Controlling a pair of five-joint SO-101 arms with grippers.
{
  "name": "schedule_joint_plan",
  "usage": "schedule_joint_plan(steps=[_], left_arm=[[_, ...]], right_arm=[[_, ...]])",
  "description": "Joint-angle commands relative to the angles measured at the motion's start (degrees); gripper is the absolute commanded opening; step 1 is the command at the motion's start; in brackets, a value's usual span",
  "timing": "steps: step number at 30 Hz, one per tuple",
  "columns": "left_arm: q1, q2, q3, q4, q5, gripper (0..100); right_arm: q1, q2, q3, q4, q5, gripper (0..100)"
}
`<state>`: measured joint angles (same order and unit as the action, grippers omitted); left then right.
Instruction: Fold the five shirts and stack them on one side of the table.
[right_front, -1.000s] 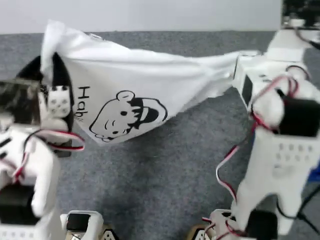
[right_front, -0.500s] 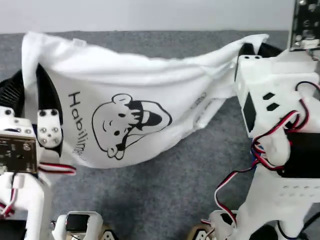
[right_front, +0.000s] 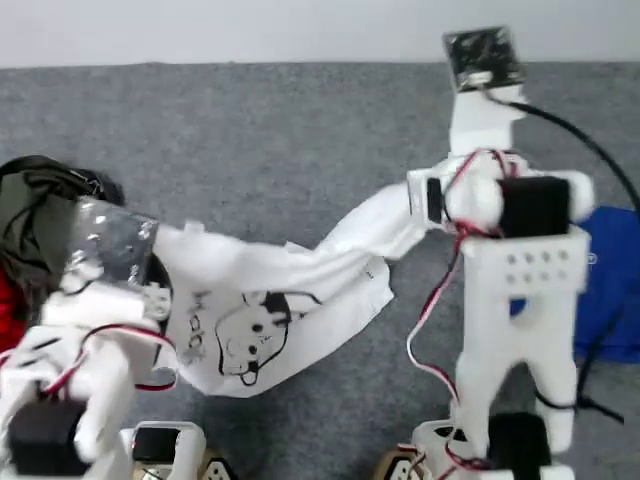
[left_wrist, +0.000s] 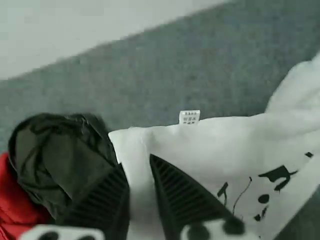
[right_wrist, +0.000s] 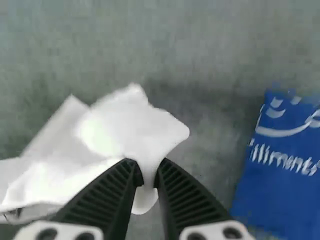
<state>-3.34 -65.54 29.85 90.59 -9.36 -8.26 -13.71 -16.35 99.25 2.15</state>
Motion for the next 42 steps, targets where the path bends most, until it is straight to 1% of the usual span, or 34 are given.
schedule_joint_plan(steps=[1,4,6,8,11,13,20,23,26,31,35,42], left_arm=[[-0.44,-0.26,8.22,0.44,-0.62,1],[-1.14,-0.26,12.35,0.09,-4.84,1],[-4.92,-0.26,11.30,0.09,-7.30,2],[-8.88,-0.18,9.71,0.09,-8.62,7],[-14.24,-0.09,6.73,0.44,-9.67,18],[-16.44,0.18,4.62,0.53,-9.93,21],[-16.97,0.44,2.51,0.44,-11.69,21],[-16.88,3.52,1.98,0.53,-11.69,21],[-16.53,9.76,0.31,0.26,-11.60,21],[-10.11,25.85,-5.05,0.00,-11.60,21],[-6.33,40.79,-12.18,0.09,-11.78,21],[-5.98,63.65,-25.10,1.49,-18.90,21]], right_arm=[[0.04,3.21,4.75,-0.22,-0.09,0.8],[0.13,7.25,8.00,-0.48,0.00,0.8],[1.36,9.45,8.44,-0.57,0.00,0.8],[2.51,11.12,8.26,-0.66,-0.09,0.8],[3.65,12.35,8.26,-0.66,0.00,0.8],[4.09,12.79,8.26,-0.66,0.18,0.8],[4.44,13.14,8.70,-2.42,0.26,0.8],[5.76,14.37,10.29,-4.44,0.35,0.8],[6.64,16.31,11.96,-4.53,0.44,0.8],[6.64,17.27,13.27,-4.44,3.96,0.8],[6.64,17.27,13.27,-4.44,4.22,0.8],[6.55,17.27,13.27,-4.44,4.04,0.9]])
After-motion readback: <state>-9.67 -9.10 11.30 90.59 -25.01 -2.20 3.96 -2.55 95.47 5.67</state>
